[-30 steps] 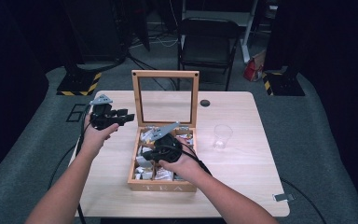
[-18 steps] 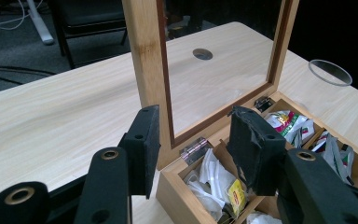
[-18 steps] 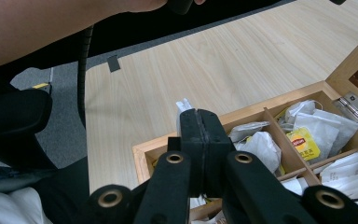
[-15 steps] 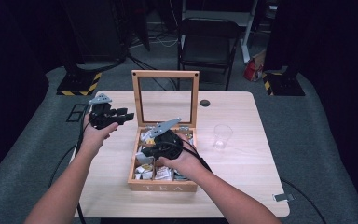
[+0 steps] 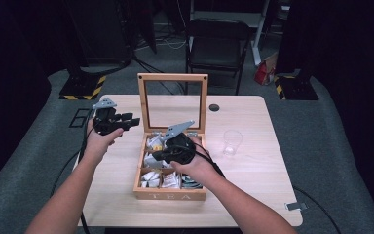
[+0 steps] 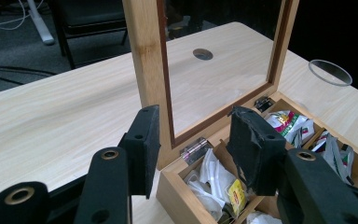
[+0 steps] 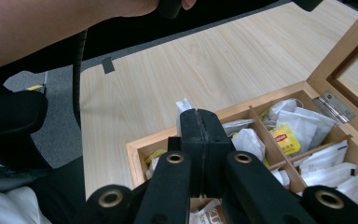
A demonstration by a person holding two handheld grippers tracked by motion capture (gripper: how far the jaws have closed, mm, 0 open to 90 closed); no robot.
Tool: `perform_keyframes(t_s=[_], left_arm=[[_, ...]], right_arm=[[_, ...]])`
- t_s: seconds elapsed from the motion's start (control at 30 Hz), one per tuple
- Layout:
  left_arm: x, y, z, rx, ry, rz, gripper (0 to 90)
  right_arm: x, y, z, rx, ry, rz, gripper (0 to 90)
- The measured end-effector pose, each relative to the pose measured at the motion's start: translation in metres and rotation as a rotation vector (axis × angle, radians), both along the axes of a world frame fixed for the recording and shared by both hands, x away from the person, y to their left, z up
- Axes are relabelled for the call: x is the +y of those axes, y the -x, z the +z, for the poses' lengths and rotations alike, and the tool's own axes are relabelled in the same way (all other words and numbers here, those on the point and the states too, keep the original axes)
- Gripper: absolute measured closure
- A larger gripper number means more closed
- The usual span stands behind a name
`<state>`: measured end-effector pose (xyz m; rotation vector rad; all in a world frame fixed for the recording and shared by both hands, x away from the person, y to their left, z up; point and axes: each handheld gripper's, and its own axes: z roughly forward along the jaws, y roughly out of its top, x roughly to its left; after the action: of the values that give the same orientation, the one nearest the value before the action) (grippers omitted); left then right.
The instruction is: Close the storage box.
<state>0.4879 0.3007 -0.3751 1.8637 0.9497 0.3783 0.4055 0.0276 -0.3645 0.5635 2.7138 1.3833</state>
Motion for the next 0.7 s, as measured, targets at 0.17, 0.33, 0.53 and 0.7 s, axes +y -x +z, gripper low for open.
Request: perform_keyframes(t_s=[0.17, 0.33, 0.53, 0.7], left_arm=[[0.0, 0.0, 0.0, -0.001, 0.0, 0.001, 53.2], [0.0, 0.0, -0.001, 0.004, -0.002, 0.0, 53.2], [0.0, 0.0, -0.001, 0.003, 0.0, 0.002, 53.2], [0.0, 0.0, -0.001, 0.003, 0.001, 0.004, 53.2]], right_arm=[[-0.007, -0.001, 0.002, -0.001, 0.004, -0.017, 90.0], [-0.017, -0.004, 0.003, -0.007, 0.01, -0.034, 90.0], [-0.03, -0.01, 0.003, -0.018, 0.019, -0.061, 90.0], [-0.042, -0.014, 0.003, -0.021, 0.02, -0.094, 90.0]])
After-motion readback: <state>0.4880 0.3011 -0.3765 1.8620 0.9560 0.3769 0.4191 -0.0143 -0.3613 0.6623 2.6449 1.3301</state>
